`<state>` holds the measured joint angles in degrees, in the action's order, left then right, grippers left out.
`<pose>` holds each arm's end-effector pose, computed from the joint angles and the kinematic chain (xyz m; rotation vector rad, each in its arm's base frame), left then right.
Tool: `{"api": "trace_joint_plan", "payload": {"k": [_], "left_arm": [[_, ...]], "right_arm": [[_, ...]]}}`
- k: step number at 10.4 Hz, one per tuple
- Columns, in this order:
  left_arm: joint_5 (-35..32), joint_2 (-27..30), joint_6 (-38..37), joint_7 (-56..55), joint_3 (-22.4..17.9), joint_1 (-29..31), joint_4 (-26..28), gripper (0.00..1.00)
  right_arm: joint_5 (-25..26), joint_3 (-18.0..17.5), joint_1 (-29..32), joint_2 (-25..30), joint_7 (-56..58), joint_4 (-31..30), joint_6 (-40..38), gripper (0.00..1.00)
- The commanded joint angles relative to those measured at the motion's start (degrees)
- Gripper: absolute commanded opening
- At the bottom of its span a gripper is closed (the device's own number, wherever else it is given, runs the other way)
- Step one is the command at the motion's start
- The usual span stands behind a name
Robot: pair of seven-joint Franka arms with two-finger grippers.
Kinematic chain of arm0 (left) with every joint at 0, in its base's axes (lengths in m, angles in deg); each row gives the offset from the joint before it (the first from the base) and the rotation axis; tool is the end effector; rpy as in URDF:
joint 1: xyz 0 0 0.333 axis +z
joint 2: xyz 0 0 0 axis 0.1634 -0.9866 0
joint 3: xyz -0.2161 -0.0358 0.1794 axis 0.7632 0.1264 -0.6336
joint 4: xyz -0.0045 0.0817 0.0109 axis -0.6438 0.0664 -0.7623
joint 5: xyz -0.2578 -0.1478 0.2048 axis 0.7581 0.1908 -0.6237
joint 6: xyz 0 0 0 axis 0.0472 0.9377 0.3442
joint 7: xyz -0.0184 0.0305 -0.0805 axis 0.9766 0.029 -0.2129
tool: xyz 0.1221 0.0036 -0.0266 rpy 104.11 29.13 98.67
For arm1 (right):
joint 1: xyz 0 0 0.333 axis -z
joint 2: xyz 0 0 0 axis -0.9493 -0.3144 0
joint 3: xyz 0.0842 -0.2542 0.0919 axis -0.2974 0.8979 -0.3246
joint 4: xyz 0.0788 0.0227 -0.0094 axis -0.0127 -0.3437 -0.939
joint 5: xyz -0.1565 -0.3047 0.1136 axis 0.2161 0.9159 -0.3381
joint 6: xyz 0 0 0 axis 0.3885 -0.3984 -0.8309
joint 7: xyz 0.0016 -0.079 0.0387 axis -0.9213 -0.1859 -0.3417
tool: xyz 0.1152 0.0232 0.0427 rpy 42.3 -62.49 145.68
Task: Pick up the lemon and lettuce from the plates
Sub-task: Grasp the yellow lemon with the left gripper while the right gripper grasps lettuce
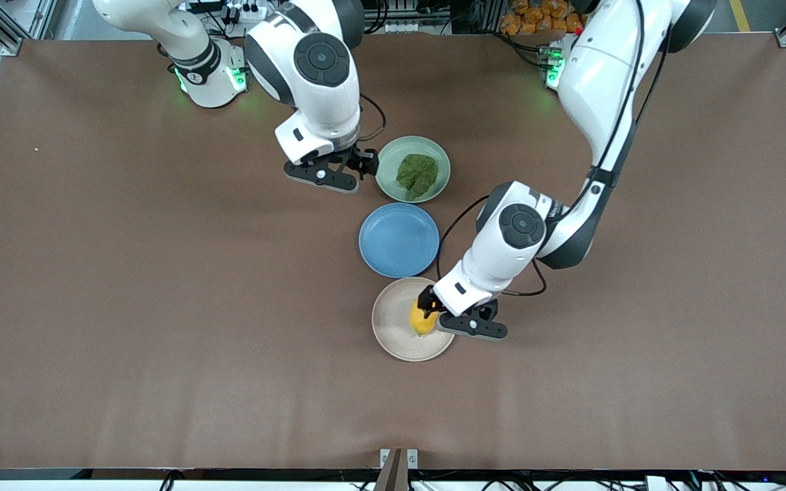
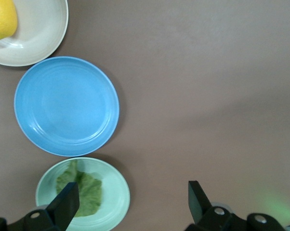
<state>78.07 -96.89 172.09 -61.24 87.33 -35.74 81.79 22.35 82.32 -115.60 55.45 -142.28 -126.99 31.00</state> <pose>0.6141 -0.3819 0.2540 2.8643 -0.1924 0.3720 0.4138 0.4132 0.3892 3.0354 -0.4472 -0.1473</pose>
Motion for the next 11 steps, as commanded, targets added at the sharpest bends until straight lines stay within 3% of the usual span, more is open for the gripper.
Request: {"api": "trace_joint_plan", "payload": {"k": [1,9,11], "left_arm": [[0.5,-3.1,0.7,-2.8,-0.6,-1.8,-3.0,1.0],[0.4,-8.1,6.2,-4.1,-1.4,-3.9,-3.4,1.0],[0.4,-8.6,7.2,-4.2,-1.4,-4.6,-3.4,1.0]], "right_arm": [[-1.0,0.5,-4.0,-3.3,-8.0,0.5,3.6,1.0],[-1.0,0.5,-11.2,-14.2,-24.8,-0.1,19.1,1.0],[-1.0,0.5,-13.4,-15.2,-28.2,-3.7,24.1,1.0]]}}
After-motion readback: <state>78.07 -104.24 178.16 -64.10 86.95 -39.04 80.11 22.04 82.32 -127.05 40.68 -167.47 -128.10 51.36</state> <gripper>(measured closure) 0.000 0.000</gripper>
